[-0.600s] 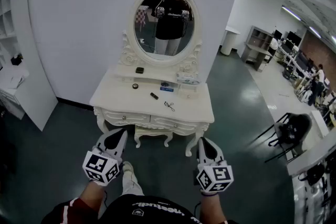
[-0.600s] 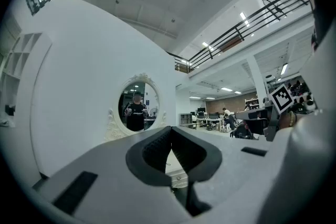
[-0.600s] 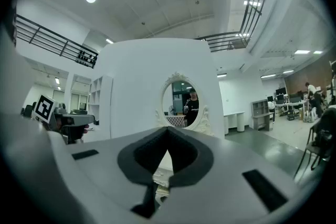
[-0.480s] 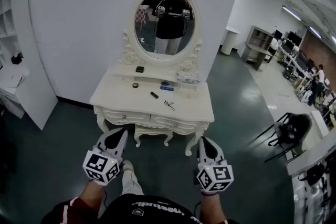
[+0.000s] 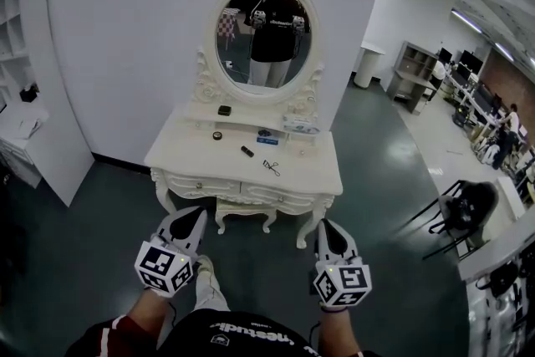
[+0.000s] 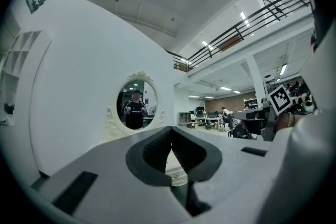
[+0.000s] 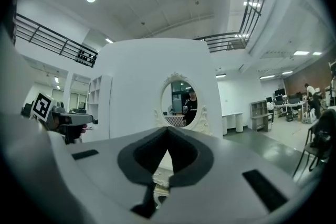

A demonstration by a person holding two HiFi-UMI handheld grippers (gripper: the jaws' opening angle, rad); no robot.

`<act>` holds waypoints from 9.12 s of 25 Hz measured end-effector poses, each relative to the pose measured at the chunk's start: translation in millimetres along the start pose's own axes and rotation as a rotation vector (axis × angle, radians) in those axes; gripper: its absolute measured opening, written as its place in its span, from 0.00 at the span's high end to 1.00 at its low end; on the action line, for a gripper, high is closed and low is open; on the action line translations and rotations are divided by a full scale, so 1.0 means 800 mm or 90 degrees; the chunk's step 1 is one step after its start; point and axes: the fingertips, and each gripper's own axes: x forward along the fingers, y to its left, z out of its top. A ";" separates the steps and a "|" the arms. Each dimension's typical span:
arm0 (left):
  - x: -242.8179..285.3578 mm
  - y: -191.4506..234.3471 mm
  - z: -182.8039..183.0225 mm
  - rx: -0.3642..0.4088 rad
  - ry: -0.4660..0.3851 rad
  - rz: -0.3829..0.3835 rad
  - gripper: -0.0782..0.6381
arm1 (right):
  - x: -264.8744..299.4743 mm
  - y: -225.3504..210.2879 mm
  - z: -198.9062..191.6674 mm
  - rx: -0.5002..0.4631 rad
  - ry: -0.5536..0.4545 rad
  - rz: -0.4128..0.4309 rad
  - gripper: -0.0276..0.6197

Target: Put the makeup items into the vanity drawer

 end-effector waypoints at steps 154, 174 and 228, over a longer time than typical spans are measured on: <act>0.598 0.100 -0.480 0.253 0.460 -0.384 0.73 | 0.463 -0.238 -0.106 0.133 0.149 -0.068 0.95; 0.600 0.102 -0.484 0.290 0.464 -0.401 0.87 | 0.474 -0.234 -0.118 0.150 0.159 -0.057 0.95; 0.521 0.147 -0.195 0.131 0.174 -0.308 0.88 | 0.449 -0.140 -0.069 0.143 0.080 -0.054 0.95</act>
